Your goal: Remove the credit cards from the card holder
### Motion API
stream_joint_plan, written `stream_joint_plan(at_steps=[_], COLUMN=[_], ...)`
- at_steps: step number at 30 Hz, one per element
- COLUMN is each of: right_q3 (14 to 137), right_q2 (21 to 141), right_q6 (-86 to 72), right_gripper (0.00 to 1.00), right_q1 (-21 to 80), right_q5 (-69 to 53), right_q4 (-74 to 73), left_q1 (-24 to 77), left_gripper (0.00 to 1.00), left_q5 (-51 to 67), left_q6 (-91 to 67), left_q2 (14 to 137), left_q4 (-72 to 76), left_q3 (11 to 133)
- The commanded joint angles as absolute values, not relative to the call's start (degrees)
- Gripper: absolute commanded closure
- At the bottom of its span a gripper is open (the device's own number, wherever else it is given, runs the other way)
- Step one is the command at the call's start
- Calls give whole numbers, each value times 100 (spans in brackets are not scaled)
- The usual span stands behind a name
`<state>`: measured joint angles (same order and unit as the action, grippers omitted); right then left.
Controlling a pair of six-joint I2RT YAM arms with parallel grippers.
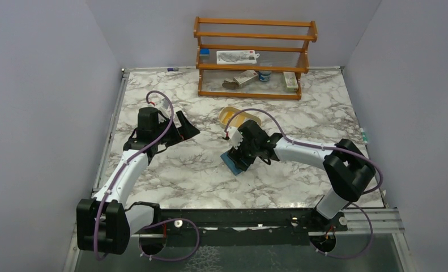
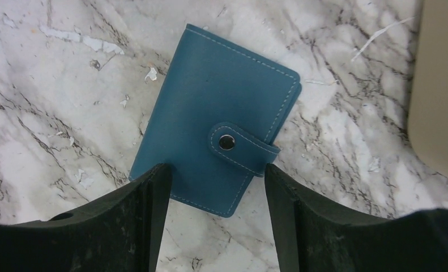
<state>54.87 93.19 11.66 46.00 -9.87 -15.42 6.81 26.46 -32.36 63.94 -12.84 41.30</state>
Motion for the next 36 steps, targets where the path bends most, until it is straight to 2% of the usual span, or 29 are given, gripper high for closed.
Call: stream_joint_plan(at_steps=[1, 8, 19, 20, 22, 24, 31, 32, 35, 36], right_q3=[5450, 5493, 5509, 5527, 5568, 5604, 5609, 5582, 5422, 5379], right_q2=[9602, 9780, 9879, 9920, 10000, 10043, 9824, 9780, 9550, 9463], right_q6=[1128, 1082, 917, 908, 826, 687, 51, 41, 185, 237], right_gripper=[35, 44, 67, 74, 95, 99, 99, 95, 55, 50], right_q1=[4658, 4676, 4676, 4676, 4676, 4676, 4676, 4669, 4676, 4675], right_q5=[-1012, -814, -707, -696, -633, -616, -808, -866, -1044, -1008], right_q4=[-1206, -1041, -889, -898, -909, -909, -696, -680, -536, -514], left_q1=[654, 653, 662, 666, 673, 714, 1652, 1834, 2132, 2155], left_gripper=[1, 1, 1, 1, 1, 1, 1, 1, 1, 1], left_q5=[2773, 2884, 3309, 3327, 3356, 3345, 2601, 2432, 2203, 2186], left_q6=[-3199, -3142, -3120, -3127, -3164, -3243, -4100, -4197, -4434, -4488], left_q2=[6468, 6695, 6894, 6888, 6851, 6800, 6649, 6670, 6804, 6844], left_q4=[-1101, -1030, -888, -889, -888, -843, -32, 144, 473, 561], left_q3=[4017, 4153, 4133, 4137, 4112, 4053, 3314, 3221, 3002, 2956])
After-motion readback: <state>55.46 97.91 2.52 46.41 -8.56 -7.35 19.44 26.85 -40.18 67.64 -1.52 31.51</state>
